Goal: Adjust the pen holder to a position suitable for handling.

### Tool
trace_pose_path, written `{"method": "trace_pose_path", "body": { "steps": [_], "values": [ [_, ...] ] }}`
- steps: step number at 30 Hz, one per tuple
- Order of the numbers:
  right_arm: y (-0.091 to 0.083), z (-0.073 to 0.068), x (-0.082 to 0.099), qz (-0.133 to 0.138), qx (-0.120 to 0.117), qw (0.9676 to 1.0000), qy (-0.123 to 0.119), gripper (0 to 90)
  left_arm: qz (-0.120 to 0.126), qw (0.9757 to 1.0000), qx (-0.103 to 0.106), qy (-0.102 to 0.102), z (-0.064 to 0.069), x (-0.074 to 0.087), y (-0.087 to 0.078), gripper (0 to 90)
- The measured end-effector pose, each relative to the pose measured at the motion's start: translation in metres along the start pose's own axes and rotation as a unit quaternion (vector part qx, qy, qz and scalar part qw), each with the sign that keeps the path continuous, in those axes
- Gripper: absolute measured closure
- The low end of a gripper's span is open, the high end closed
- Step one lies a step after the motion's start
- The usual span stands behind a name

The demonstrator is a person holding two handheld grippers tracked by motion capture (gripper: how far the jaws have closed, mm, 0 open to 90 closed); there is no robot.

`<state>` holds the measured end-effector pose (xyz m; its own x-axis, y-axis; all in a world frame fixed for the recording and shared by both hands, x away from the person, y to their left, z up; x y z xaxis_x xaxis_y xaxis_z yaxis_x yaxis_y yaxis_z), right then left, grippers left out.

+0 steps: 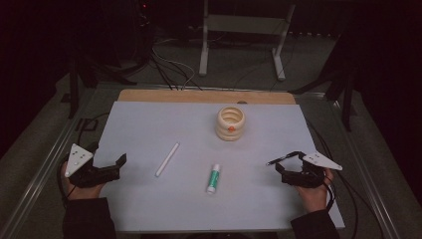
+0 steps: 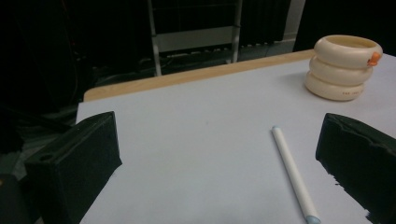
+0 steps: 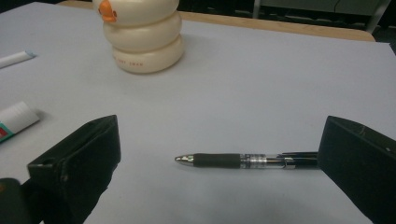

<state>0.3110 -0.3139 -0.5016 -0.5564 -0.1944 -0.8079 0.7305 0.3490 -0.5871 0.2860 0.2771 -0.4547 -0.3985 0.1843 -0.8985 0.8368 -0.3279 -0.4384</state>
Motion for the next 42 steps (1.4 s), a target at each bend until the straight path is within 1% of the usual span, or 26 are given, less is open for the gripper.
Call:
{"method": "trace_pose_path", "body": {
  "steps": [1, 2, 3, 5, 7, 9, 11, 12, 15, 18, 19, 21, 23, 26, 30, 34, 38, 39, 42],
  "values": [
    [0.000, 0.000, 0.000, 0.001, -0.001, 1.0000, 0.004, 0.0, 0.006, 1.0000, -0.001, 0.001, -0.001, 0.000, -0.001, 0.1],
    [0.000, 0.000, 0.000, 0.001, -0.001, 1.0000, 0.004, 0.0, 0.006, 1.0000, -0.001, 0.001, -0.001, 0.000, -0.001, 0.1],
    [0.000, 0.001, 0.000, 0.001, 0.000, 1.0000, 0.005, 0.0, 0.015, 0.9999, -0.001, -0.003, -0.003, 0.000, -0.003, 0.1],
    [0.000, 0.001, 0.000, 0.001, 0.001, 1.0000, 0.005, 0.0, 0.019, 0.9998, -0.005, -0.001, -0.004, 0.000, -0.004, 0.1],
    [0.000, 0.001, -0.001, 0.001, 0.002, 1.0000, 0.005, 0.0, 0.016, 0.9999, -0.006, 0.000, -0.004, 0.001, -0.003, 0.1],
    [0.000, 0.000, -0.001, 0.002, 0.002, 1.0000, 0.005, 0.0, 0.007, 1.0000, -0.007, 0.000, -0.003, 0.001, -0.001, 0.2],
    [-0.001, 0.000, -0.002, 0.002, 0.000, 1.0000, 0.008, 0.0, 0.005, 1.0000, -0.008, -0.003, -0.002, 0.001, 0.000, 0.2],
    [-0.001, -0.001, -0.003, 0.003, -0.001, 1.0000, 0.009, 0.0, 0.003, 1.0000, -0.005, -0.005, -0.002, 0.002, 0.000, 0.2],
    [-0.002, -0.005, -0.006, 0.004, -0.008, 0.9999, 0.008, 0.0, -0.003, 0.9999, -0.013, -0.004, -0.002, 0.003, 0.001, 0.3],
    [-0.001, -0.013, -0.012, -0.005, -0.012, 0.9999, -0.009, 0.0, -0.006, 0.9999, -0.014, 0.001, -0.001, 0.004, 0.001, 1.9],
    [-0.001, -0.013, -0.012, -0.005, -0.012, 0.9999, -0.009, 0.0, -0.006, 0.9999, -0.014, 0.001, -0.001, 0.004, 0.001, 2.0],
    [-0.001, -0.019, -0.018, -0.008, -0.016, 0.9996, -0.021, 0.0, -0.011, 0.9998, -0.013, 0.003, 0.000, 0.004, 0.002, 2.0],
    [-0.001, -0.021, -0.022, -0.006, -0.019, 0.9995, -0.025, 0.0, -0.014, 0.9999, -0.009, 0.002, -0.001, 0.004, 0.003, 1.9],
    [0.000, -0.020, -0.028, -0.007, -0.026, 0.9995, -0.019, 0.0, -0.023, 0.9997, -0.001, 0.001, 0.000, 0.006, 0.006, 1.9],
    [0.000, -0.019, -0.035, -0.003, -0.029, 0.9995, -0.007, 0.0, -0.030, 0.9996, 0.000, 0.004, 0.001, 0.008, 0.008, 2.1],
    [0.000, -0.018, -0.044, -0.007, -0.026, 0.9996, -0.010, 0.0, -0.029, 0.9996, 0.005, -0.001, 0.001, 0.009, 0.009, 0.1],
    [0.000, -0.018, -0.052, -0.007, -0.027, 0.9996, -0.009, 0.0, -0.029, 0.9996, 0.001, -0.003, 0.000, 0.009, 0.009, 0.0],
    [0.000, -0.019, -0.058, -0.006, -0.026, 0.9996, -0.010, 0.0, -0.029, 0.9996, 0.000, -0.003, 0.000, 0.010, 0.009, 0.1],
    [0.002, -0.020, -0.065, -0.006, -0.025, 0.9996, -0.010, 0.0, -0.029, 0.9996, 0.001, -0.006, 0.000, 0.010, 0.010, 0.0]
  ]
}}
Point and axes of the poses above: each handheld gripper's, and its own axes: y roughly forward along the jaws, x roughly out of its underside, z roughly to its right, the point moved 3 cm from there along y, roughly forward along the jaws, and after that the axes turned 8 degrees about -z, right-handed, at the moved point
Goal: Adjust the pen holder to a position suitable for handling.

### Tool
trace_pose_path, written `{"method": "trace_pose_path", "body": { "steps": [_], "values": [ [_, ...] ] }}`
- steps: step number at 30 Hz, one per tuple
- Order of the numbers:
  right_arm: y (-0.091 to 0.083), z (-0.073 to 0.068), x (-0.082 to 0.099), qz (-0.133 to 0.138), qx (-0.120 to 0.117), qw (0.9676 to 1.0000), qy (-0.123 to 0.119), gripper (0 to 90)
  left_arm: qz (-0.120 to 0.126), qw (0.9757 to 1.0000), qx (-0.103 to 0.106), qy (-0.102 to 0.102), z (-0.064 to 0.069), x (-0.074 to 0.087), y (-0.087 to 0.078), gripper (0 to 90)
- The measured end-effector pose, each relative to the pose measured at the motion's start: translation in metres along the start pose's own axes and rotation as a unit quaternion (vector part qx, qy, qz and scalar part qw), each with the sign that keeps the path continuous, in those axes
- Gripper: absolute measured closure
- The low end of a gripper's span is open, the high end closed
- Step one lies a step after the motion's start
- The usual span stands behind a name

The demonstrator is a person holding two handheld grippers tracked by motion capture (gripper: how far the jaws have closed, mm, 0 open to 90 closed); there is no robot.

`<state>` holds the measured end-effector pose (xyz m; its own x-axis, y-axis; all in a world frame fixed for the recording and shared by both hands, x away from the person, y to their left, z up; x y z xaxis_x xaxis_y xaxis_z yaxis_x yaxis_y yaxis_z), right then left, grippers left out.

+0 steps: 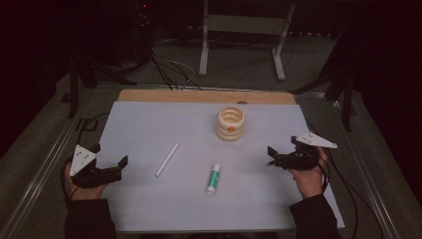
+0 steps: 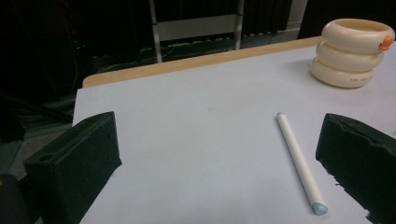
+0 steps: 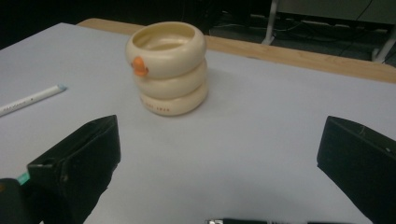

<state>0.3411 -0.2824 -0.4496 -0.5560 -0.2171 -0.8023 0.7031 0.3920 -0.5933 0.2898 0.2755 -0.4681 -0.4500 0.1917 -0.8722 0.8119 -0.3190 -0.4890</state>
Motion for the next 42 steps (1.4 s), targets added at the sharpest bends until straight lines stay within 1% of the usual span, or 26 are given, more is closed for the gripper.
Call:
{"method": "trace_pose_path", "body": {
  "steps": [4, 10, 14, 18, 24, 32, 37, 42],
  "values": [
    [0.004, -0.001, -0.009, -0.004, -0.003, 1.0000, 0.003, 0.0, 0.002, 1.0000, -0.002, -0.002, 0.001, 0.000, 0.000, 0.1],
    [0.010, -0.002, -0.023, -0.004, -0.001, 1.0000, -0.001, 0.0, 0.000, 1.0000, -0.006, -0.001, 0.000, 0.001, 0.001, 0.1],
    [0.016, -0.004, -0.031, -0.003, -0.003, 1.0000, 0.002, 0.0, 0.000, 1.0000, -0.004, -0.004, 0.000, 0.001, 0.002, 0.1],
    [0.022, -0.005, -0.040, -0.003, -0.008, 1.0000, 0.004, 0.0, 0.000, 0.9999, -0.010, -0.003, -0.001, 0.001, 0.001, 0.1],
    [0.034, -0.007, -0.052, -0.007, -0.006, 1.0000, 0.004, 0.0, 0.002, 0.9999, -0.013, -0.005, -0.002, 0.002, 0.001, 0.1],
    [0.043, -0.014, -0.076, 0.007, -0.006, 1.0000, -0.002, 0.0, 0.001, 0.9999, -0.012, -0.005, -0.002, 0.002, 0.001, 0.1],
    [0.054, -0.017, -0.088, 0.003, -0.007, 1.0000, -0.001, 0.0, 0.002, 0.9999, -0.013, -0.007, -0.003, 0.003, 0.001, 0.1],
    [0.068, -0.019, -0.099, -0.003, -0.010, 0.9999, 0.001, 0.0, 0.002, 0.9999, -0.013, -0.010, -0.004, 0.004, 0.001, 0.1]
  ]
}}
Point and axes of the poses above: each handheld gripper's, and its own axes: y roughly forward along the jaws, x roughly out of its underside, z roughly to its right, the point moved 3 cm from there along y, roughly forward along the jaws, and after that the axes turned 8 degrees about -z, right-handed, at the moved point
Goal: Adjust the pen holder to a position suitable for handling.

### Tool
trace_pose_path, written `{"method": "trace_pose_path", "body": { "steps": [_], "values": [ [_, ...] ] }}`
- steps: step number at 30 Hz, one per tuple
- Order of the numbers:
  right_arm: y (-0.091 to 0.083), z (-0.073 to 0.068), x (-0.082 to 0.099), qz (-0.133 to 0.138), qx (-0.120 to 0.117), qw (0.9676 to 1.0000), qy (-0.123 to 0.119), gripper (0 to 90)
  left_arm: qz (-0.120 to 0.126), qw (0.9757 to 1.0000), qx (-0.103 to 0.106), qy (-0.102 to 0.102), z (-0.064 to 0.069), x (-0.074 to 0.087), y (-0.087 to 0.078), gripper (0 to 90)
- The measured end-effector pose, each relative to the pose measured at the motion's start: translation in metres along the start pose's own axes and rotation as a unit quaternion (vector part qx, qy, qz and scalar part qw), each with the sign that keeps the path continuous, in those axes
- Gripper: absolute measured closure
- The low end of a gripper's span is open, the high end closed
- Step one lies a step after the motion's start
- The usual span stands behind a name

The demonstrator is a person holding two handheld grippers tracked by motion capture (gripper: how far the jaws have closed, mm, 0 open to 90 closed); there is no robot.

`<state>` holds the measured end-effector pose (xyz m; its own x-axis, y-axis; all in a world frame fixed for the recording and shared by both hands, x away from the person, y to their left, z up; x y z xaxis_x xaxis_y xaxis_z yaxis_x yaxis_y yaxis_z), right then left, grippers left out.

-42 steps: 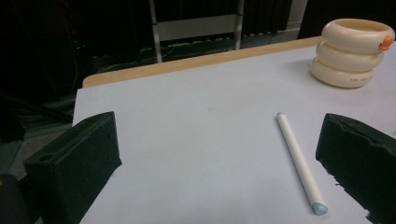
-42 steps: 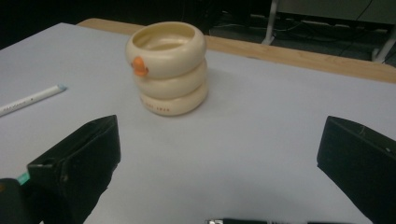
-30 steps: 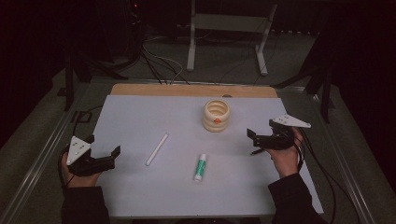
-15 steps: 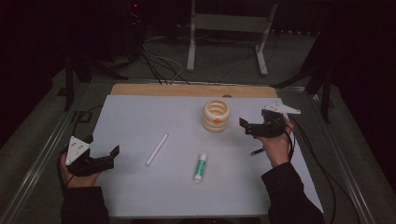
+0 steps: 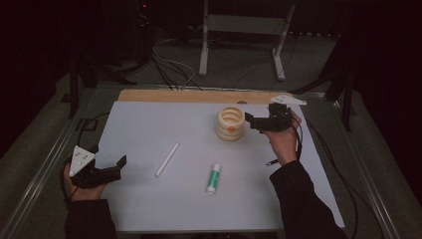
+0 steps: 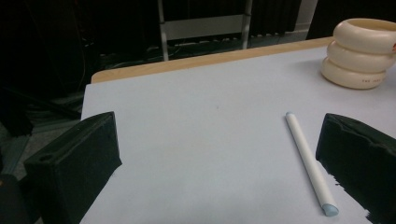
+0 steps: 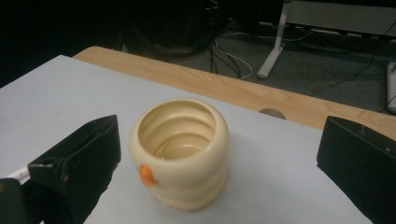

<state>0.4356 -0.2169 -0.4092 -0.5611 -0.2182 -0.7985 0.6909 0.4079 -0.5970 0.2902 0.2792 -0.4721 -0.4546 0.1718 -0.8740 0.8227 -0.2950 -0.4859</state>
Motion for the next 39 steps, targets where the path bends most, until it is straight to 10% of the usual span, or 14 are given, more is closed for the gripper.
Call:
{"method": "trace_pose_path", "body": {
  "steps": [18, 30, 39],
  "values": [
    [0.046, 0.003, -0.011, -0.024, 0.002, 0.9994, 0.024, 2.9, -0.003, 1.0000, 0.000, 0.002, 0.000, 0.001, 0.002, 0.1],
    [0.073, 0.004, -0.005, -0.065, 0.010, 0.9975, 0.027, 41.7, -0.004, 1.0000, 0.001, -0.001, -0.002, 0.002, 0.004, 0.1],
    [0.095, 0.007, 0.007, -0.117, 0.042, 0.9919, 0.029, 53.6, -0.004, 1.0000, 0.001, 0.000, -0.001, 0.002, 0.005, 0.1]
  ]
}}
Point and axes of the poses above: each handheld gripper's, and its own axes: y roughly forward along the jaws, x roughly out of its underside, z roughly to its right, the point moved 3 cm from there along y, roughly forward along the jaws, and after that the axes turned 8 degrees about -z, right-handed, at the moved point
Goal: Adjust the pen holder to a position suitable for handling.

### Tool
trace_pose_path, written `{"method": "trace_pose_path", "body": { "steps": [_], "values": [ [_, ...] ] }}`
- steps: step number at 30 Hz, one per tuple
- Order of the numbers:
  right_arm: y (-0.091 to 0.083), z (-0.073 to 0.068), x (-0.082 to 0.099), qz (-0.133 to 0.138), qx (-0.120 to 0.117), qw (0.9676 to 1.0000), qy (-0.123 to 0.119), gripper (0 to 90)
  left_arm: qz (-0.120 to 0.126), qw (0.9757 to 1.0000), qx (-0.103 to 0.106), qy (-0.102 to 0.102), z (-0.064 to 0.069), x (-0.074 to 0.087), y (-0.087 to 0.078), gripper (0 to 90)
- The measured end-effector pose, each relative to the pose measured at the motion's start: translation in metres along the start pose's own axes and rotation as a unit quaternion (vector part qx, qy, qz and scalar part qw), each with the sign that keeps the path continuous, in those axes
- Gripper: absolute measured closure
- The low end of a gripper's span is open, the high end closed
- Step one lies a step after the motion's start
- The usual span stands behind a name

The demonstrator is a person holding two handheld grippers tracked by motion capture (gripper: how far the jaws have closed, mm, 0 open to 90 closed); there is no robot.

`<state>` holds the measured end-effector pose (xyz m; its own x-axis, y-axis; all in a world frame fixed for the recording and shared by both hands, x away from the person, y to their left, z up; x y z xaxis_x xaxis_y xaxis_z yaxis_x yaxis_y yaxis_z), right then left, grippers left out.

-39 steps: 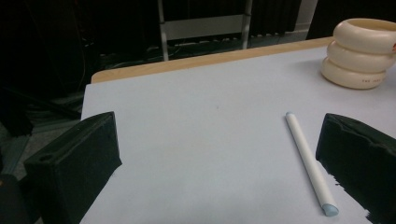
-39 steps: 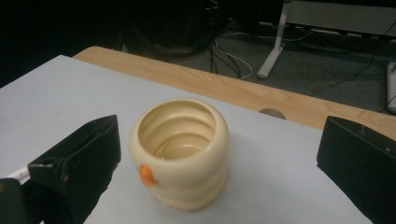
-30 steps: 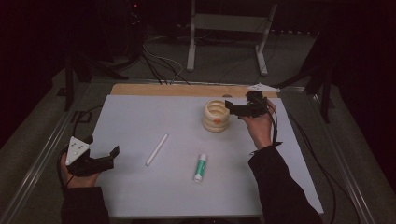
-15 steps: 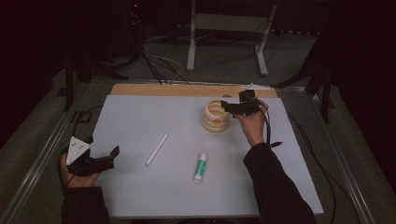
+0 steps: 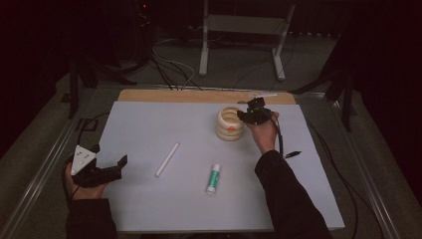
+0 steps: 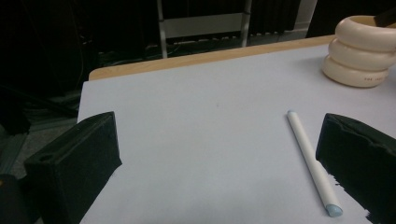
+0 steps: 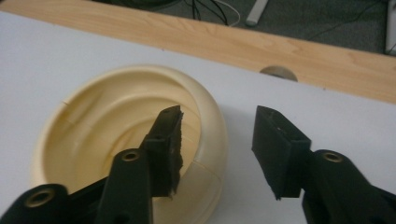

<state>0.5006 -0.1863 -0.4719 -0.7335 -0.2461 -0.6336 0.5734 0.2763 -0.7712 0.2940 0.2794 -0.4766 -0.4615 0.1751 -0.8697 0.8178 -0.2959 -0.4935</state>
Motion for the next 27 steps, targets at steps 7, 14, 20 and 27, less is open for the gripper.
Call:
{"method": "trace_pose_path", "body": {
  "steps": [7, 14, 20, 27],
  "values": [
    [0.014, -0.001, 0.006, -0.030, -0.001, 0.9994, 0.017, 66.5, 0.003, 1.0000, -0.001, -0.003, -0.001, 0.000, -0.001, 0.1],
    [0.012, 0.001, 0.008, -0.024, -0.008, 0.9989, 0.040, 75.0, 0.003, 1.0000, -0.001, -0.001, -0.001, 0.000, -0.001, 0.1],
    [0.010, 0.000, 0.009, -0.014, -0.015, 0.9987, 0.047, 75.6, 0.003, 1.0000, -0.002, -0.001, -0.001, 0.000, -0.001, 0.1],
    [-0.003, -0.003, 0.005, 0.005, -0.032, 0.9984, 0.046, 75.7, 0.002, 1.0000, -0.002, 0.000, 0.000, 0.000, -0.001, 0.1]
  ]
}}
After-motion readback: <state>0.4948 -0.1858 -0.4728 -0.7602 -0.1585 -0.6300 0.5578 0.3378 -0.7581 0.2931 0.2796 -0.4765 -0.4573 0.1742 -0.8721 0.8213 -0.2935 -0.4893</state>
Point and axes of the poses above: each handheld gripper's, and its own axes: y roughly forward along the jaws, x roughly out of its underside, z roughly to its right, the point moved 3 cm from there along y, roughly forward along the jaws, and after that the axes turned 8 degrees about -z, right-handed, at the moved point
